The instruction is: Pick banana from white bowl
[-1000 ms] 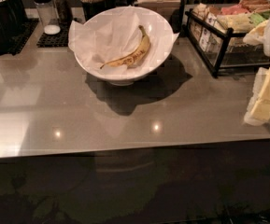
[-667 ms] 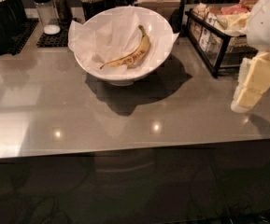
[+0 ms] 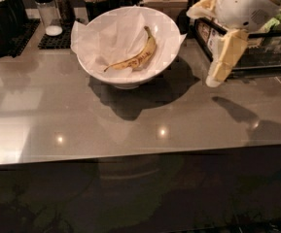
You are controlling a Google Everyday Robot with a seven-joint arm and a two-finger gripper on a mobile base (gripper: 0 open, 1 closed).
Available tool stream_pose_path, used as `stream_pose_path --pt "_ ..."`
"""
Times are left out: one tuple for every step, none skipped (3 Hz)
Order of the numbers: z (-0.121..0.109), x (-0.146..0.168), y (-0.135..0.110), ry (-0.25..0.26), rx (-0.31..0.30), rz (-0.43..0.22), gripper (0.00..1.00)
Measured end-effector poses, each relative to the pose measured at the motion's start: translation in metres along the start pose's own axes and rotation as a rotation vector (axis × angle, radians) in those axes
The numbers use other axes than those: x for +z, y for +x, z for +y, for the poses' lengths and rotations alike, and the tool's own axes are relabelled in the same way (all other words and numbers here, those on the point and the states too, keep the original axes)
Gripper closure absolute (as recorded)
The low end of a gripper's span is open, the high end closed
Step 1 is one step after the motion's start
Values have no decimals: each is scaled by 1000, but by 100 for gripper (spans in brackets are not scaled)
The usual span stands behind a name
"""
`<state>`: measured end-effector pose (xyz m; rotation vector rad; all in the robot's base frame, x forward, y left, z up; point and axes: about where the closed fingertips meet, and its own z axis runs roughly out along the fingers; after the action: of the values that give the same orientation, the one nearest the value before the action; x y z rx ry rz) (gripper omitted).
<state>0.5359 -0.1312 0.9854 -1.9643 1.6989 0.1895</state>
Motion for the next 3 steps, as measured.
stream_pose_path --pt "-29 26 -30 -42 -88 -120 0" --pt "-34 26 -32 -29 -87 -126 0" --pt "-34 25 -27 -3 -70 -148 0"
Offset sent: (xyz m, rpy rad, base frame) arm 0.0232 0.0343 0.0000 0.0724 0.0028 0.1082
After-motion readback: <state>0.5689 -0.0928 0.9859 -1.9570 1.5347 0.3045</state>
